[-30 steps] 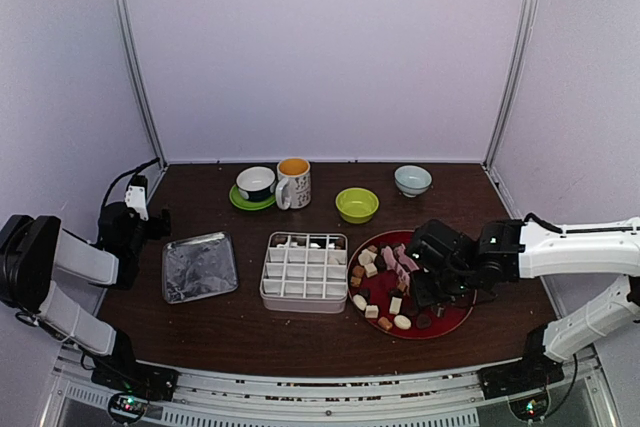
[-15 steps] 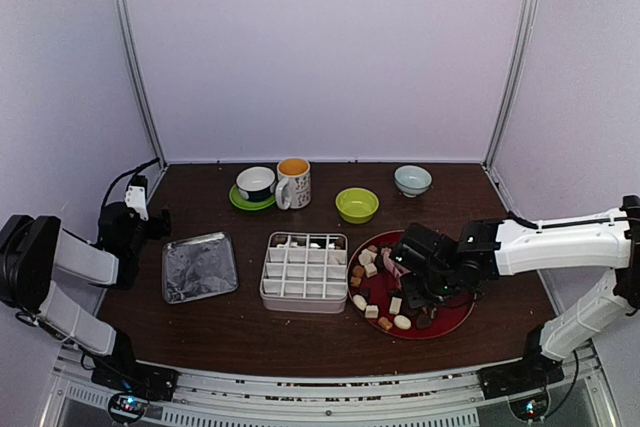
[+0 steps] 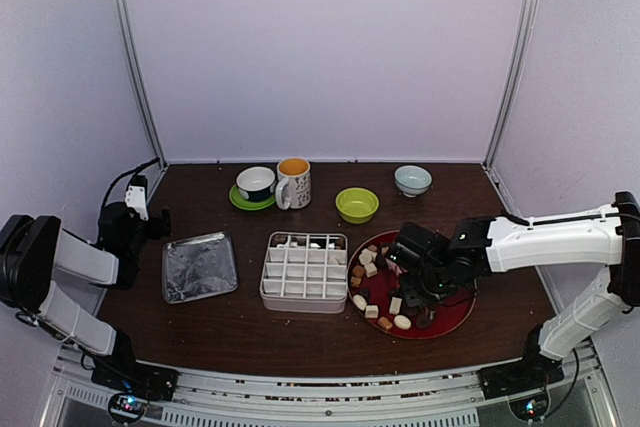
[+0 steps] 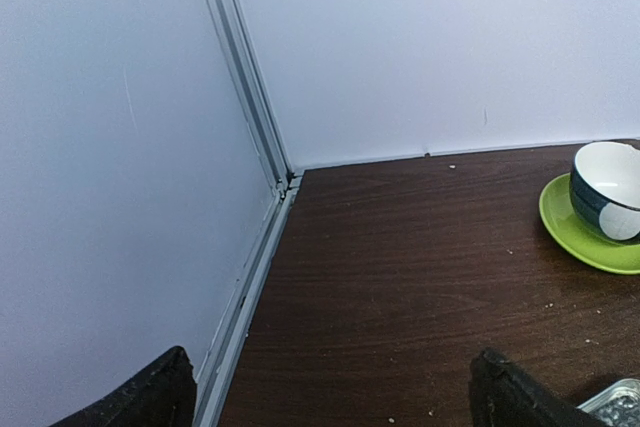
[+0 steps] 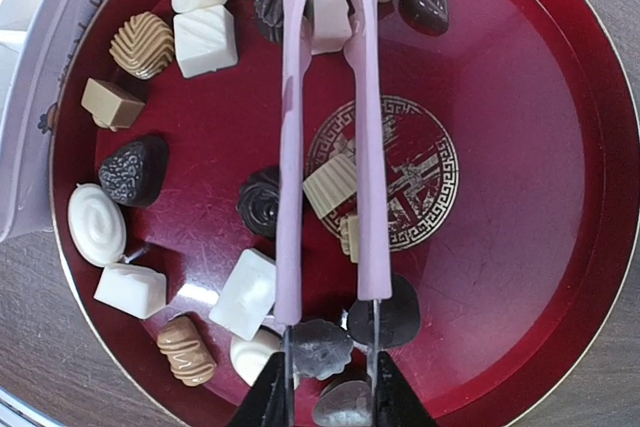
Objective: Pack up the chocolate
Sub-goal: Pick up the fake chocolate from the plate.
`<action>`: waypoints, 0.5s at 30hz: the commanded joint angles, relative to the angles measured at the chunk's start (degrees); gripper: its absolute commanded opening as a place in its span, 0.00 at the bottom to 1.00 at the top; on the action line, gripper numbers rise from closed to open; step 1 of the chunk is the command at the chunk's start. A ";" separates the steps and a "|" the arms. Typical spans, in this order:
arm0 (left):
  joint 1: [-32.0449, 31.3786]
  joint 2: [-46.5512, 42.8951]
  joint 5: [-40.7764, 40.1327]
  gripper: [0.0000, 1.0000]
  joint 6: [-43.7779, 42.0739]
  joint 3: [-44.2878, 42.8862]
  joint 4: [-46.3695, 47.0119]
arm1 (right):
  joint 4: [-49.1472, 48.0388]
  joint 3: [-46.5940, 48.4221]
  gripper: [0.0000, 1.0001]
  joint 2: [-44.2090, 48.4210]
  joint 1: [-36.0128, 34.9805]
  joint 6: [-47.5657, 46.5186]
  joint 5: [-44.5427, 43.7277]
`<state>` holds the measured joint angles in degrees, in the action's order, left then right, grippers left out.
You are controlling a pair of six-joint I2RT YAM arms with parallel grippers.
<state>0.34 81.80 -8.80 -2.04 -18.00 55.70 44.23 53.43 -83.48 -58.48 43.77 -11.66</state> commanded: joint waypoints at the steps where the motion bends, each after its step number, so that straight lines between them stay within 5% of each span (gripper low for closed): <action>1: 0.41 -0.15 0.45 0.98 -0.59 -0.46 3.20 | 0.96 1.13 0.23 2.99 0.22 0.34 -2.28; 15: 0.41 -0.15 0.45 0.98 -0.55 -0.48 3.21 | 0.22 -0.71 0.19 12.17 0.22 -2.20 -3.57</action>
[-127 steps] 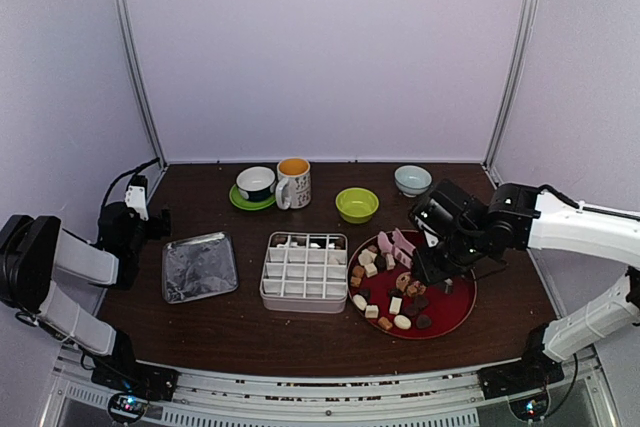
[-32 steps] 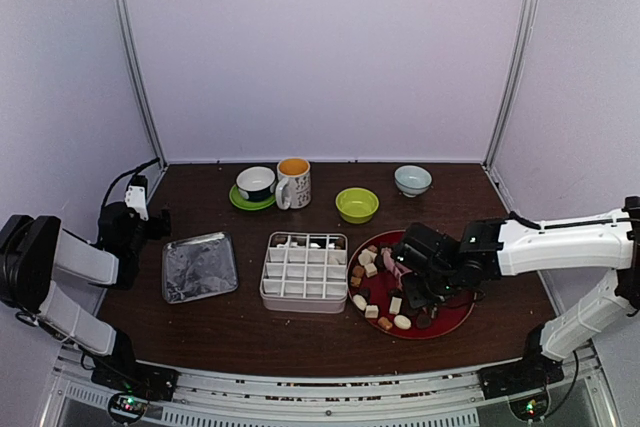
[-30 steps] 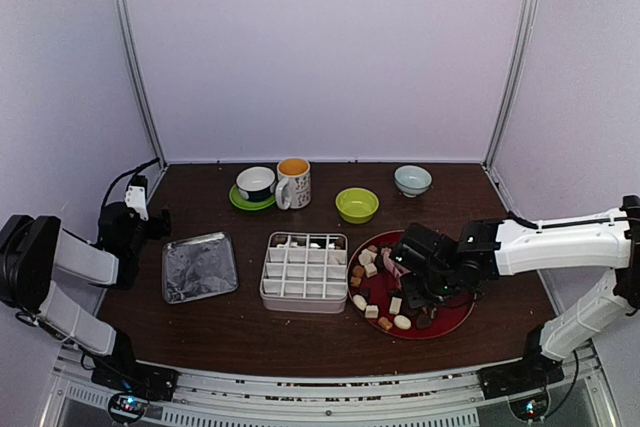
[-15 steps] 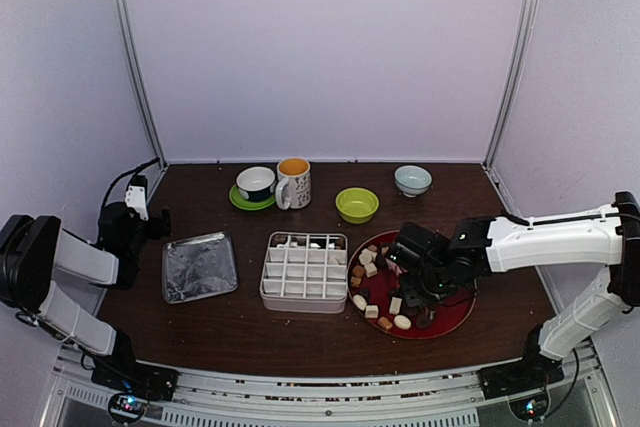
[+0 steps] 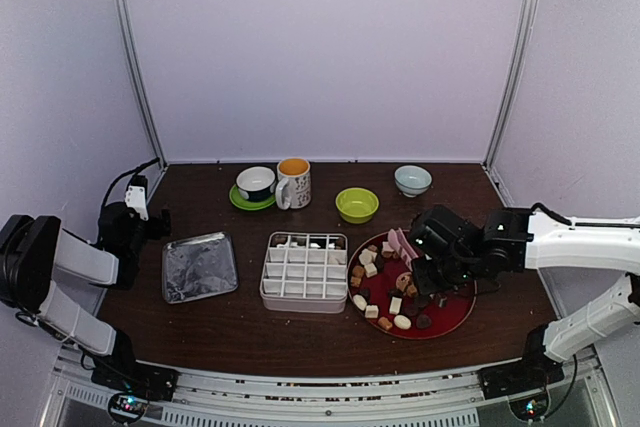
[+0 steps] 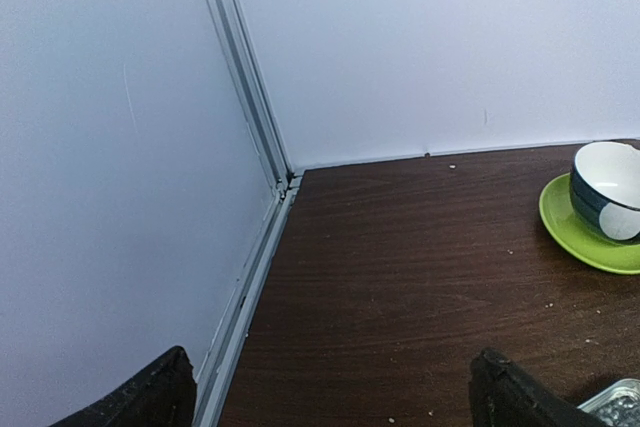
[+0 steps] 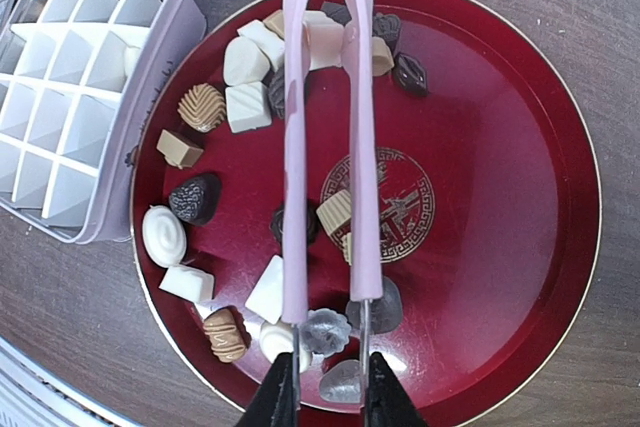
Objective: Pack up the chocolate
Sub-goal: Pick up the fake chocolate from the plate, then place the fake chocolate in the empty pocket of the box.
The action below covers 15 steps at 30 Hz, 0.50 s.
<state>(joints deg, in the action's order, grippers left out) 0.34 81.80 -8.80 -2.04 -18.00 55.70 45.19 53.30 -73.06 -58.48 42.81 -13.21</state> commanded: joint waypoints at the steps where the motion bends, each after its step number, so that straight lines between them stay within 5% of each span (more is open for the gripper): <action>1: 0.42 -0.15 0.45 0.98 -0.57 -0.50 3.20 | -1.09 -0.72 0.19 2.00 0.23 -1.38 -1.73; 15: 0.40 -0.15 0.50 0.98 -0.59 -0.50 3.26 | -12.43 1.85 0.20 2.18 0.04 -10.15 8.01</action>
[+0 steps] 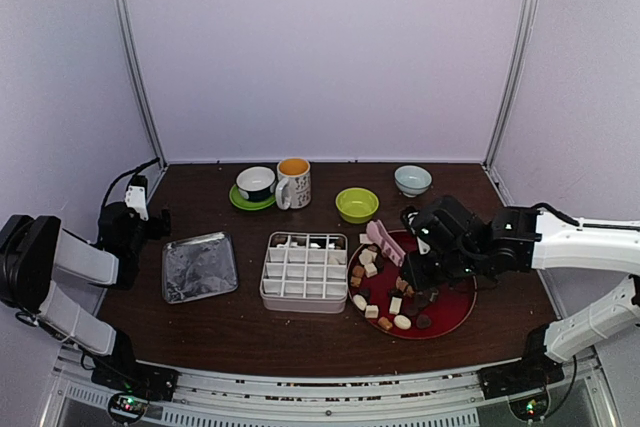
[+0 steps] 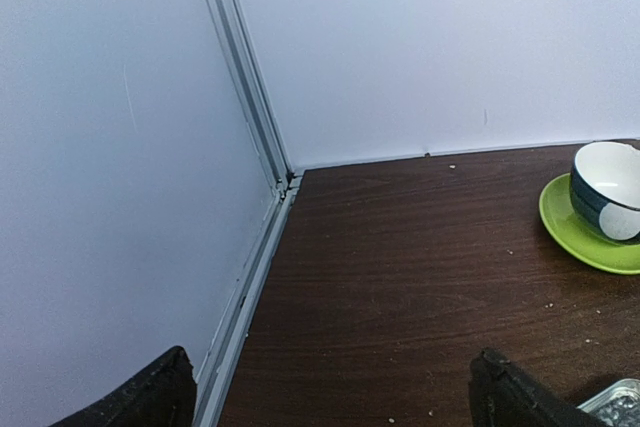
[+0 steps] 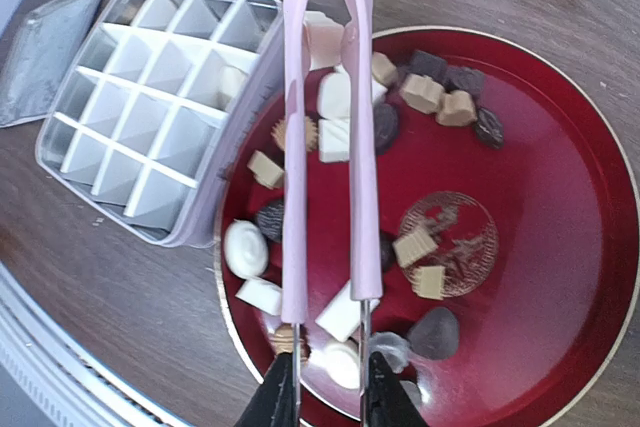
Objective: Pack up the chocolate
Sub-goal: Place the fake chocolate in the empty pocket of the box.
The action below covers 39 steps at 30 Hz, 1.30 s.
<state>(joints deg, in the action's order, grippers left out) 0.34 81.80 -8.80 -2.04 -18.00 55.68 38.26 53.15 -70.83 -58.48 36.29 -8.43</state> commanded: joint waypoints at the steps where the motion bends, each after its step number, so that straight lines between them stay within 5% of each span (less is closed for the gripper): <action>1: 0.37 -0.15 0.51 0.98 -0.57 -0.51 3.27 | -5.94 2.77 0.20 -0.74 0.09 -4.19 4.09; 22: 0.45 -0.15 0.45 0.98 -0.58 -0.48 3.22 | -12.94 8.43 0.24 -14.77 -2.55 -8.33 9.60; 39: 0.43 -0.16 0.45 0.98 -0.59 -0.51 3.27 | -12.09 7.63 0.31 -10.65 -2.54 -8.13 5.31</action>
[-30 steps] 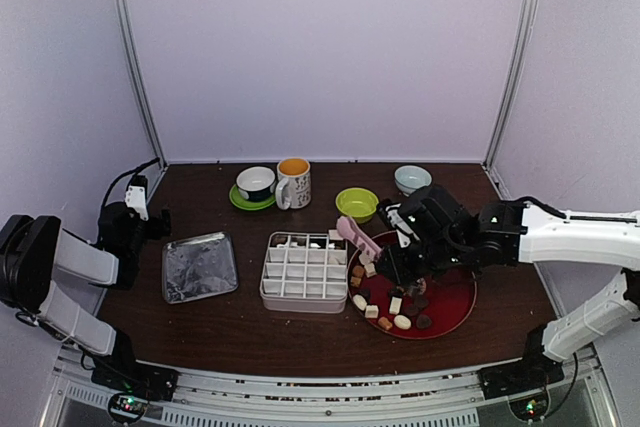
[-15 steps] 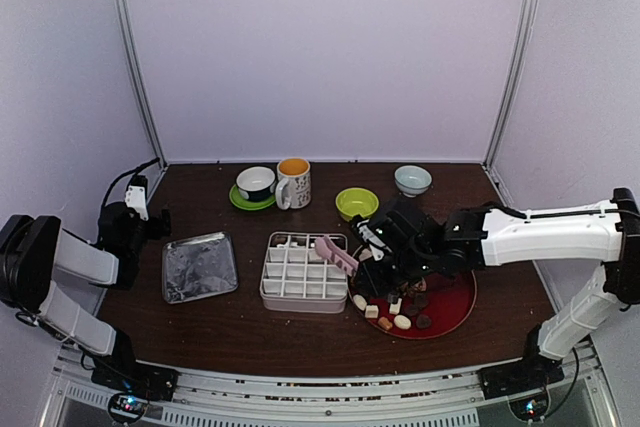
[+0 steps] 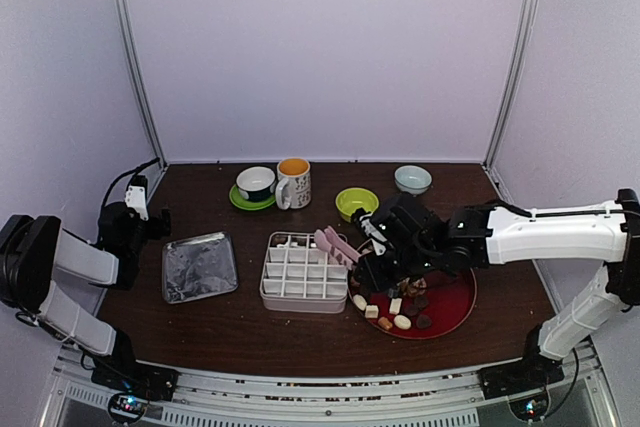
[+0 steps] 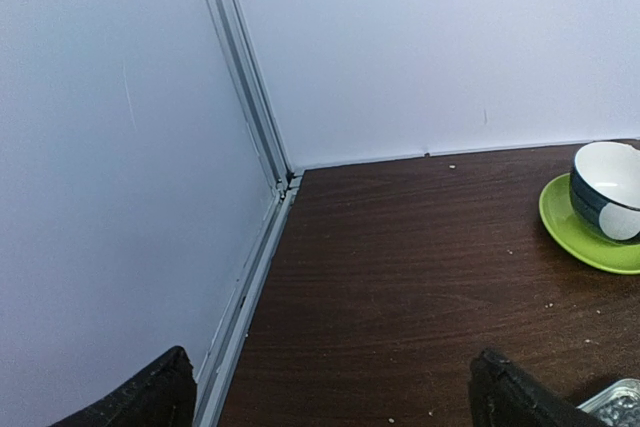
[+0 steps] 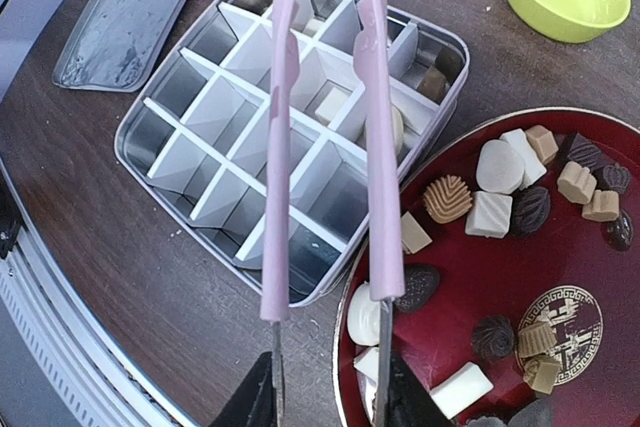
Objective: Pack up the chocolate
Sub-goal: Place the fake chocolate in the empty pocket of the box.
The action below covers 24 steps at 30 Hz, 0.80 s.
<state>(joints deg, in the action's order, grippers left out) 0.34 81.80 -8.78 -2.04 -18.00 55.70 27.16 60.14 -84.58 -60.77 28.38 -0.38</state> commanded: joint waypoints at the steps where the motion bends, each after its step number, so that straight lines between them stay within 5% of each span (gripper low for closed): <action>1: 0.45 -0.17 0.43 0.98 -0.55 -0.48 3.22 | -0.97 0.51 0.31 3.29 -0.23 -0.26 -2.92; 24: 0.45 -0.15 0.43 0.98 -0.59 -0.48 3.24 | 5.64 -10.17 0.30 19.51 -0.10 5.05 -10.68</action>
<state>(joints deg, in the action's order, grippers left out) 0.34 81.80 -8.78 -2.04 -18.00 55.70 30.76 51.81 -67.61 -60.77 31.38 -7.88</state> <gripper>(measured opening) 0.978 0.305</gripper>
